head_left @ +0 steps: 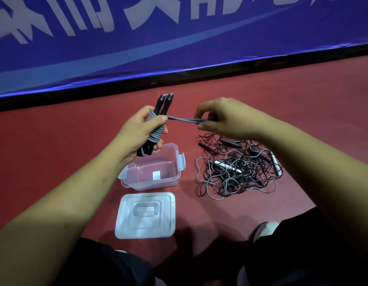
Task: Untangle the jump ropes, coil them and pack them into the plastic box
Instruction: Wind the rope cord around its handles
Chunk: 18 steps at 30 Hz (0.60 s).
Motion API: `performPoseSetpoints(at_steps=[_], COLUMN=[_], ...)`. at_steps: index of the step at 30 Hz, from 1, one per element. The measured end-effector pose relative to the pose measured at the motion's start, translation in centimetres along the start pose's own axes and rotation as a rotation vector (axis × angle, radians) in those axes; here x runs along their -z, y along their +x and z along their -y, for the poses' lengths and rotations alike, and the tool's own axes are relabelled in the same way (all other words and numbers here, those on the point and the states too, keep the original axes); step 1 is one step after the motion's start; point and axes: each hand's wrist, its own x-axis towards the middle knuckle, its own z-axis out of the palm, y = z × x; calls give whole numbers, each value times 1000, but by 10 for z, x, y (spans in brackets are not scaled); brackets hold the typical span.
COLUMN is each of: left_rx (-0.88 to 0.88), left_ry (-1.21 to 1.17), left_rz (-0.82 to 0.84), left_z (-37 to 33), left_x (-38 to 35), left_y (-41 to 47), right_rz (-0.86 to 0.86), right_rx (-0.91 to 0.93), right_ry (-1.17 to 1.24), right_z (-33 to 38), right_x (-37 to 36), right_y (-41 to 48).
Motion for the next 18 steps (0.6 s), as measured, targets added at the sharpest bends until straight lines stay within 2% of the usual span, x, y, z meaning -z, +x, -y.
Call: performPoseSetpoints(at_steps=[4, 8, 12, 18], left_rx=[-31, -119, -152, -107], left_ry=[314, 810, 1082, 1176], left_rz=[-107, -170, -63, 132], left_z=[8, 21, 22, 17], left_x=[7, 13, 3, -25], left_y=[8, 7, -1, -19], right_rz=[35, 37, -69, -218], right_rx=[44, 138, 184, 177], right_ry=[-68, 44, 149, 153], right_z=[4, 17, 25, 20], right_x=[3, -1, 1, -1], right_y=[-1, -3, -1, 5])
